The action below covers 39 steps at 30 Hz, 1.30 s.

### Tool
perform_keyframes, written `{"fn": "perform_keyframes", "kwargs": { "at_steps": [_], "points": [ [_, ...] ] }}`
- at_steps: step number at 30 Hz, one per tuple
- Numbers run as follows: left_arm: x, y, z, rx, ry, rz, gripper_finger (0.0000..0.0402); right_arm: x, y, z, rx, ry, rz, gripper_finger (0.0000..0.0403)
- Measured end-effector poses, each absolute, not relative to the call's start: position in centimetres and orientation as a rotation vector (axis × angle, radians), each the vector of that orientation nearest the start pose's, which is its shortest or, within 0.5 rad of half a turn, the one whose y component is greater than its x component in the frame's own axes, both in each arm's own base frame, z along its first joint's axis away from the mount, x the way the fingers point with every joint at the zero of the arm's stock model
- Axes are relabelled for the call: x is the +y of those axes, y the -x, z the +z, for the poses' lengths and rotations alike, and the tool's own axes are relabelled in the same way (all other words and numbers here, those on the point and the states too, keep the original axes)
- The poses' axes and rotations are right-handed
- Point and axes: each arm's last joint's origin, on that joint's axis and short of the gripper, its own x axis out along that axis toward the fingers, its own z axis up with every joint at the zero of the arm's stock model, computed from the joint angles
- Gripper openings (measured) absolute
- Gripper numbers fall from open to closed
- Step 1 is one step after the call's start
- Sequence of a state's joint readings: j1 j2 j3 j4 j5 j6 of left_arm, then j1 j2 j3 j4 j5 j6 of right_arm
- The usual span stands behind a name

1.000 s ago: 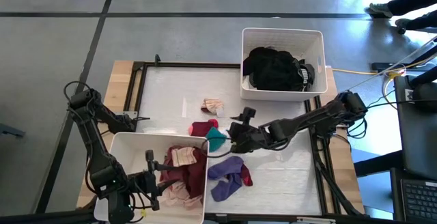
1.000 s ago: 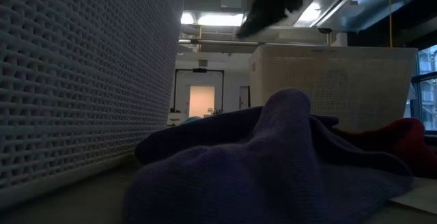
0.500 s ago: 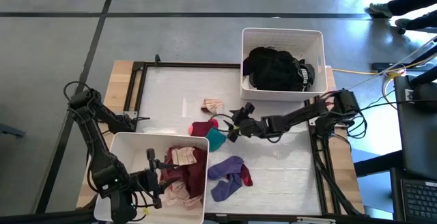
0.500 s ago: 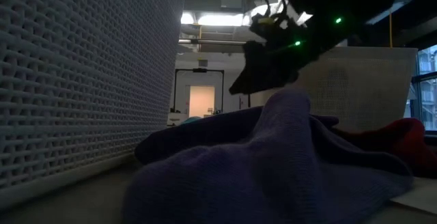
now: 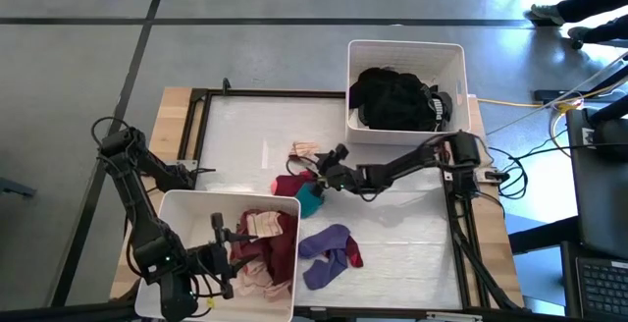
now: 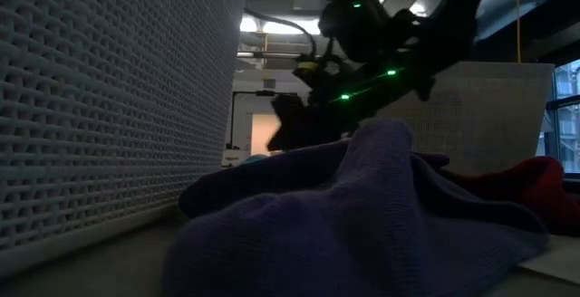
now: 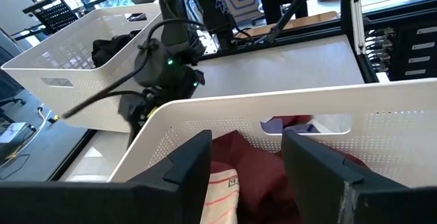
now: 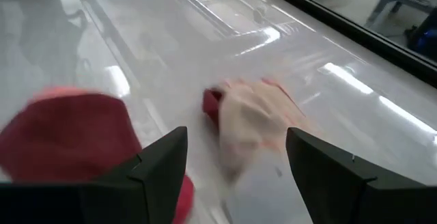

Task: Sort clothes
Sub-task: Put the white striped sock into the bottom white laundry bin

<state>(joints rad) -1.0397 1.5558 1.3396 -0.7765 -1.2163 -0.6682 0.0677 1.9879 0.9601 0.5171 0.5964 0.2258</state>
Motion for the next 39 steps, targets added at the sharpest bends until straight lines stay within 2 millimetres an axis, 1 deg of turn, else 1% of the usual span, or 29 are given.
{"fn": "perform_keyframes", "kwargs": {
  "at_steps": [7,13,16,18,20,27,28,30,33,35,39],
  "points": [
    [-25.4,-18.1,30.8,0.338,-0.243,0.283,0.0169,-0.5,-40.6,11.8,0.438,-0.01,-0.554,0.0248],
    [-25.4,-18.1,30.8,0.339,-0.243,0.282,0.0169,-1.9,-40.6,10.6,0.521,0.006,-0.566,0.0248],
    [-25.4,-18.1,30.8,0.339,-0.243,0.282,0.0169,-2.1,-40.6,10.1,0.548,0.012,-0.574,0.024],
    [-25.4,-18.1,30.8,0.339,-0.243,0.282,0.0169,-2.1,-40.5,10.0,0.559,0.015,-0.573,0.022],
    [-25.4,-18.1,30.8,0.339,-0.243,0.282,0.0169,-2.0,-40.5,10.0,0.559,0.02,-0.569,0.0186],
    [-25.4,-18.1,30.8,0.338,-0.243,0.283,0.0169,-2.0,-40.3,9.7,0.604,0.072,-0.555,0.0031],
    [-25.4,-18.1,30.8,0.338,-0.242,0.282,0.0169,-2.0,-40.3,9.7,0.606,0.075,-0.554,0.0017],
    [-25.4,-18.1,30.8,0.339,-0.243,0.282,0.0169,-2.0,-40.4,9.8,0.599,0.078,-0.552,0.0011],
    [-25.4,-18.1,30.8,0.339,-0.243,0.282,0.0169,-1.7,-40.3,10.1,0.596,0.087,-0.56,0.0028],
    [-25.4,-18.1,30.8,0.339,-0.242,0.282,0.0169,-1.2,-40.3,10.8,0.586,0.106,-0.567,0.0029],
    [-25.4,-18.1,30.8,0.342,-0.241,0.278,0.0169,0.4,-40.0,12.5,0.563,0.179,-0.601,0.001]
  ]
}}
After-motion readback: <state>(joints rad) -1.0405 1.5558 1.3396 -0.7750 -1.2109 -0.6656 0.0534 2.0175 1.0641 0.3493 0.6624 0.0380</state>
